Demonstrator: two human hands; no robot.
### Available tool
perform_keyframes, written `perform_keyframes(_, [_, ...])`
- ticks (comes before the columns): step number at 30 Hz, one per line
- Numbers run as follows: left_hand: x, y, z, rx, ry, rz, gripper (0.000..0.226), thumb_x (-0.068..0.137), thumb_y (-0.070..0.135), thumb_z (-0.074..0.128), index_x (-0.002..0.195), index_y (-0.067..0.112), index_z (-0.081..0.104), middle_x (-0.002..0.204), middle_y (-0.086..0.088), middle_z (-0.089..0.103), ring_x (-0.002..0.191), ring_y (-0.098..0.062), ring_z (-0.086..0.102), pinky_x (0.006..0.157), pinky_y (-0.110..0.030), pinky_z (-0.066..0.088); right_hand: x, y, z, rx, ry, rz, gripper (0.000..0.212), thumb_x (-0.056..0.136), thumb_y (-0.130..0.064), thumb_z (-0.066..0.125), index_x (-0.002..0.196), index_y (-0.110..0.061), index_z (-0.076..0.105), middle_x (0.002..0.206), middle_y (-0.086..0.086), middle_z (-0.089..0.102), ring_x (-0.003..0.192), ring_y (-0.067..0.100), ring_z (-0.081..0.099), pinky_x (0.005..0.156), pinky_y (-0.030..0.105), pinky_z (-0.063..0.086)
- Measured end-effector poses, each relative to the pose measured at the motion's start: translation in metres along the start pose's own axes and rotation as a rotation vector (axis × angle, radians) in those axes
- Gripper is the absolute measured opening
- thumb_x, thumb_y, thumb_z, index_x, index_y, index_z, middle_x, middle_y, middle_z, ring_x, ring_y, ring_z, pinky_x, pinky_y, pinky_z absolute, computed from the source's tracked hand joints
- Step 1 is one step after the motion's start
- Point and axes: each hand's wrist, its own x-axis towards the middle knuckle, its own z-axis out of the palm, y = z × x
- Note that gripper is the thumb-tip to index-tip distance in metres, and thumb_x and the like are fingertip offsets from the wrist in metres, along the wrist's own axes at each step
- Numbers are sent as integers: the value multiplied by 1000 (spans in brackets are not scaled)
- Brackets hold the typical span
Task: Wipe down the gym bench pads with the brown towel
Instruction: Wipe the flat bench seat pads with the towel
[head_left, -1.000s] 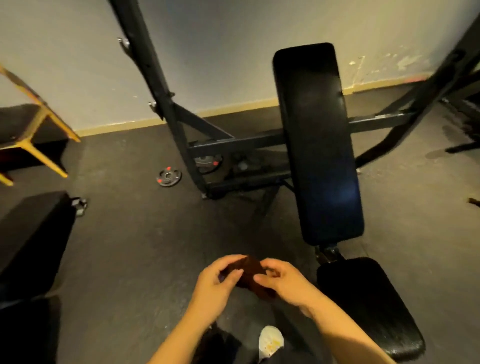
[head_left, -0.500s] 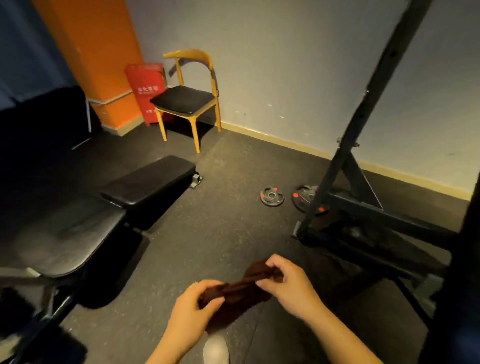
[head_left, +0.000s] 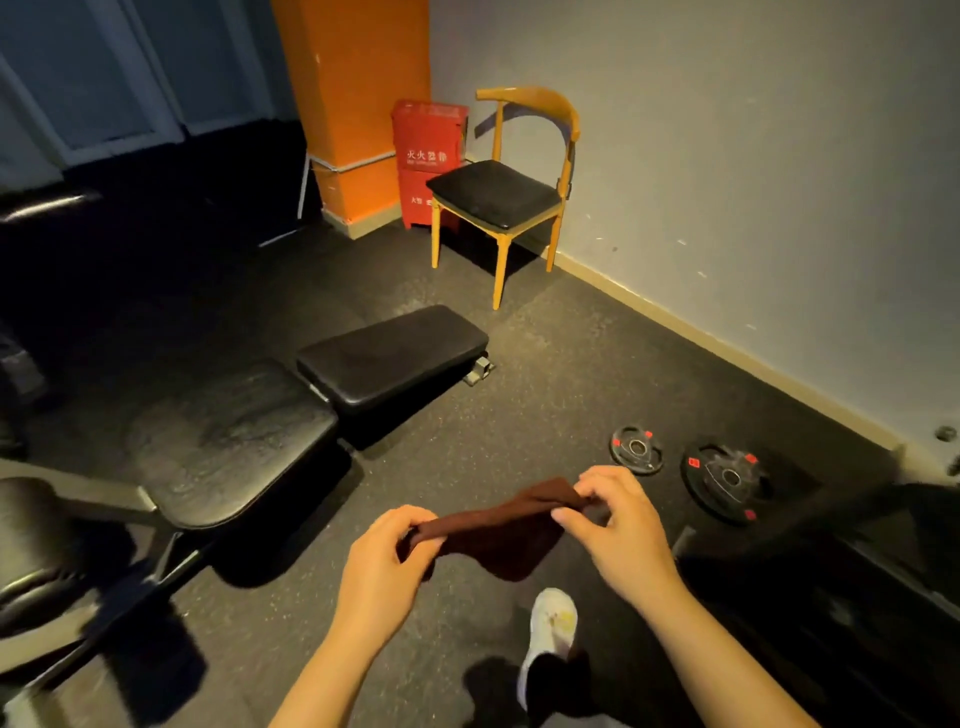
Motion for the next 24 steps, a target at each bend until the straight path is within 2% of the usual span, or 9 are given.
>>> perform_keyframes(3, [39,-9,-6,111,21,-17,24,90,19,69,85,42,63,86,15,66,81,-3,61,71,-23,49,61,5,14,-46,-54,-32,28,77,-13,81,76,-26,57,90,-9,59,90,16,54,77,22,39])
perform_keyframes(6, [80,-20,-12,213,30,-78,19,92,26,67,85,43,62,85,20,65,85,1,58,69,-17,44,128,9,28,-36,-181,-63,35,81,-13,78,73,-29,47,87,-8,60,83,7,51,70,11,36])
perform_keyframes(9, [121,-22,-11,291,63,-138,22,93,27,66,86,46,60,86,22,63,84,2,58,69,-18,45,192,12,35,-24,-392,-87,35,89,-14,69,75,-25,38,70,-5,48,57,5,39,57,20,32])
perform_keyframes(11, [150,-9,-14,308,99,-185,21,94,27,65,88,46,59,88,21,63,83,-1,59,73,-25,49,233,7,37,-23,-474,-90,36,91,-13,65,76,-25,35,67,-6,42,54,3,37,56,20,32])
perform_keyframes(15, [210,4,-20,317,266,-216,14,94,24,66,96,38,66,95,18,62,89,-5,59,76,-30,49,315,-13,37,33,-527,-141,30,90,-15,67,83,-29,42,76,-10,48,68,-4,49,67,10,37])
perform_keyframes(18, [236,6,-22,238,333,-243,20,93,18,66,90,38,64,102,16,61,97,0,57,76,-11,41,353,-22,40,22,-590,-130,20,92,-21,66,95,-31,49,82,-13,51,75,1,51,62,8,37])
perform_keyframes(20, [257,6,-22,195,335,-255,30,92,13,67,86,42,61,106,17,59,102,8,52,76,-7,40,378,-26,45,-41,-622,-123,15,94,-26,64,104,-29,53,86,-14,53,84,6,55,65,6,37])
perform_keyframes(22, [283,4,-21,132,339,-273,33,92,11,67,87,43,60,103,21,61,100,11,53,75,-6,41,406,-27,52,-84,-635,-108,15,95,-29,62,108,-26,54,97,-11,56,98,7,57,78,14,45])
perform_keyframes(24, [312,2,-22,69,322,-309,27,94,14,65,88,41,63,88,19,66,84,-1,61,67,-14,44,432,-27,60,-43,-647,-88,14,94,-27,64,101,-31,52,104,-10,60,103,9,59,87,23,49])
